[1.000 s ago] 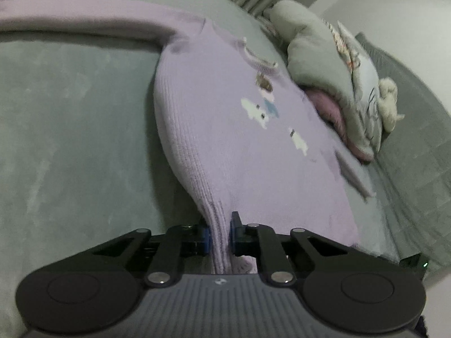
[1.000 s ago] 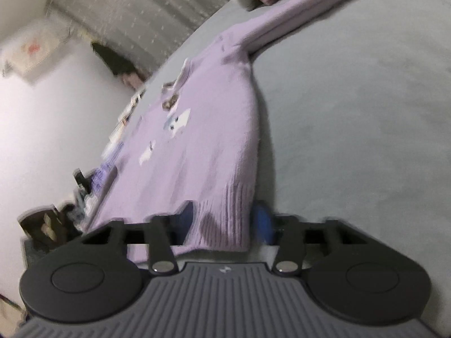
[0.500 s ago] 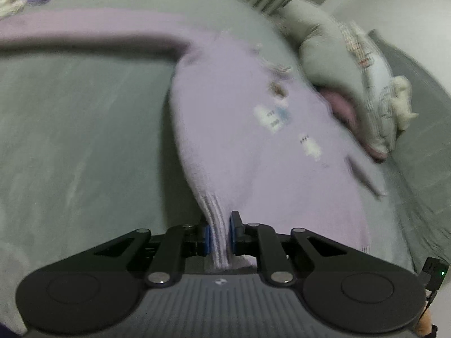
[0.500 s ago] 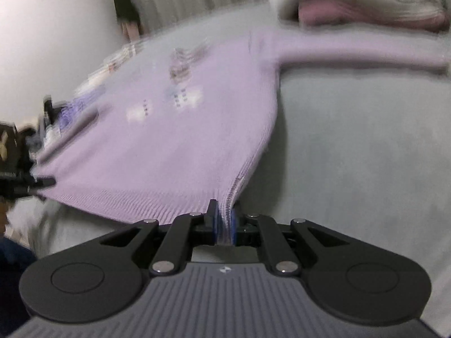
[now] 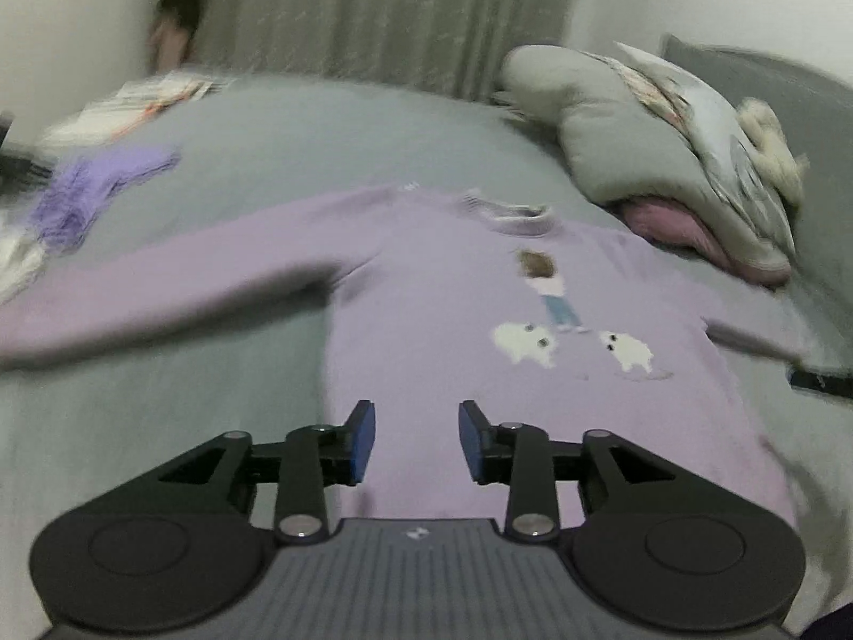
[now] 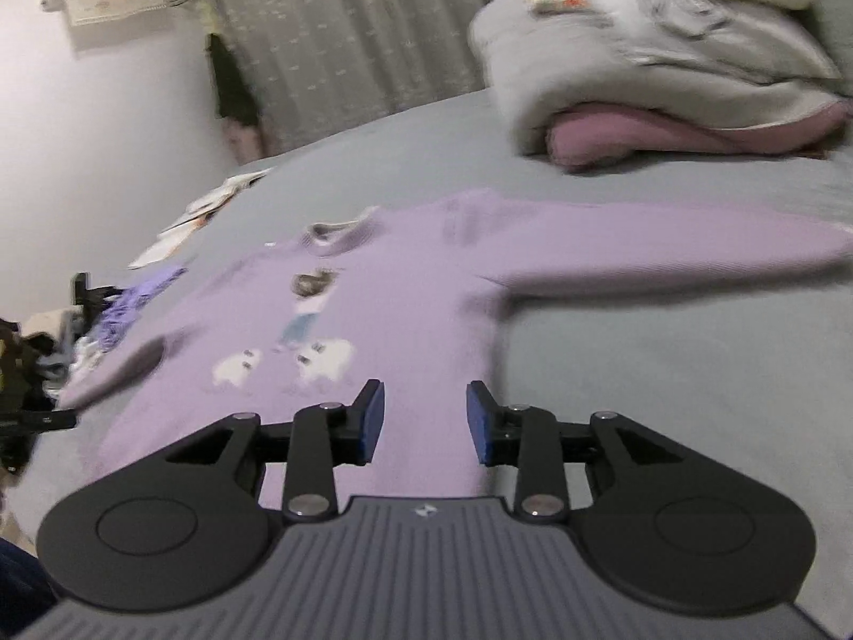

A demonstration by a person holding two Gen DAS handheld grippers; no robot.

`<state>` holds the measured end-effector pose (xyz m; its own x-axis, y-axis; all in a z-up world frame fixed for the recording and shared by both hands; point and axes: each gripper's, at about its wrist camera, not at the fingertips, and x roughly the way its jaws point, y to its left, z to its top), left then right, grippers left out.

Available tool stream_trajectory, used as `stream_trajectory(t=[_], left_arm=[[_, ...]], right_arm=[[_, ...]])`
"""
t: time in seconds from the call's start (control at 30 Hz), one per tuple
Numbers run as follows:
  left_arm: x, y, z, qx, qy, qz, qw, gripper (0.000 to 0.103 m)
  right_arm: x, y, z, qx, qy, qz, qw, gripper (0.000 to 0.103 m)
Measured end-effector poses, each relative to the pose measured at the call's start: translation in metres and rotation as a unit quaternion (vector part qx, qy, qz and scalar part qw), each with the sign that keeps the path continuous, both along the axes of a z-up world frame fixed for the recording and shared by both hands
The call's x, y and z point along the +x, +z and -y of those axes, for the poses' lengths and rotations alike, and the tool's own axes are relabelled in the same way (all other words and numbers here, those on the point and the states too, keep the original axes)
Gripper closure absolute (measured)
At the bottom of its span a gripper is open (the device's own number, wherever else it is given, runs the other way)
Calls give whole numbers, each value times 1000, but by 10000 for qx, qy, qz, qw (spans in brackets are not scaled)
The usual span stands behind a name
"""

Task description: Fold clothes

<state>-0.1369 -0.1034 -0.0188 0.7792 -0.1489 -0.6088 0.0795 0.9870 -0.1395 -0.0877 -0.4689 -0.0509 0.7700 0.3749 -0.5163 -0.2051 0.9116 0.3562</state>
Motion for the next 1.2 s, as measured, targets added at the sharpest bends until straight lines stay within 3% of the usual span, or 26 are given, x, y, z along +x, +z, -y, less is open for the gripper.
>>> stream_trajectory(t=[0.07, 0.13, 0.2, 0.27, 0.3, 0.33, 0.37, 0.4, 0.47, 0.5, 0.53, 0.6, 0.7, 0.8, 0.83, 0.9, 0.93, 1.03, 1.13, 1.2], left_arm=[[19, -14, 4, 76, 90, -232, 9997, 63], [50, -38, 7, 285, 285, -680, 9969, 57], [67, -49, -7, 338, 687, -1106, 9909, 58], [70, -42, -22, -35, 736, -845, 9937, 55], [73, -43, -19, 3, 695, -802, 9944, 48], [76, -43, -16, 57, 650, -765, 9949, 42], [80, -44, -12, 110, 605, -729, 9954, 36], [83, -45, -8, 164, 560, -693, 9959, 33], [89, -47, 0, 271, 470, -619, 9966, 27], [93, -48, 3, 325, 425, -583, 9969, 27], [96, -48, 7, 378, 380, -546, 9971, 27], [102, -50, 15, 485, 289, -473, 9973, 27], [112, -53, 26, 645, 154, -362, 9971, 27], [122, -55, 37, 805, 18, -252, 9964, 27], [125, -56, 41, 858, -27, -215, 9961, 27], [125, -59, 38, 937, -6, -260, 9953, 27], [123, -61, 34, 933, 23, -290, 9952, 27], [128, -60, 19, 714, 136, -350, 9967, 27], [130, -55, 10, 622, 231, -324, 9973, 25], [126, -48, 3, 693, 398, -236, 9965, 24]], right_arm=[[29, -22, -10, -48, 200, -266, 9994, 66], [51, -60, -17, -251, 117, -1107, 9935, 67], [49, -54, -13, -236, 244, -1048, 9939, 67], [48, -29, 4, 50, 160, -812, 9966, 65], [46, -15, 22, 326, 54, -426, 9985, 64], [48, -10, 35, 493, -126, -272, 9983, 55], [50, -7, 68, 821, -726, -134, 9939, 43], [52, -5, 101, 1153, -1335, -7, 9843, 40], [53, -22, 155, 1870, -2473, -7, 9507, 40], [50, -33, 178, 2233, -2874, -55, 9314, 40], [48, -39, 187, 2471, -2919, 14, 9240, 40], [58, -39, 177, 2485, -2340, 216, 9397, 40], [95, -29, 113, 1873, -930, 398, 9771, 40], [130, -36, 47, 1090, -52, 209, 9938, 41], [141, -44, 33, 838, -4, 10, 9965, 41], [157, -65, 23, 431, -303, -595, 9968, 43], [157, -67, 26, 425, -313, -563, 9970, 45], [148, -53, 50, 792, -434, -647, 9938, 43], [121, -39, 106, 1469, -974, -215, 9841, 37], [98, -47, 170, 2066, -2263, -89, 9518, 33]])
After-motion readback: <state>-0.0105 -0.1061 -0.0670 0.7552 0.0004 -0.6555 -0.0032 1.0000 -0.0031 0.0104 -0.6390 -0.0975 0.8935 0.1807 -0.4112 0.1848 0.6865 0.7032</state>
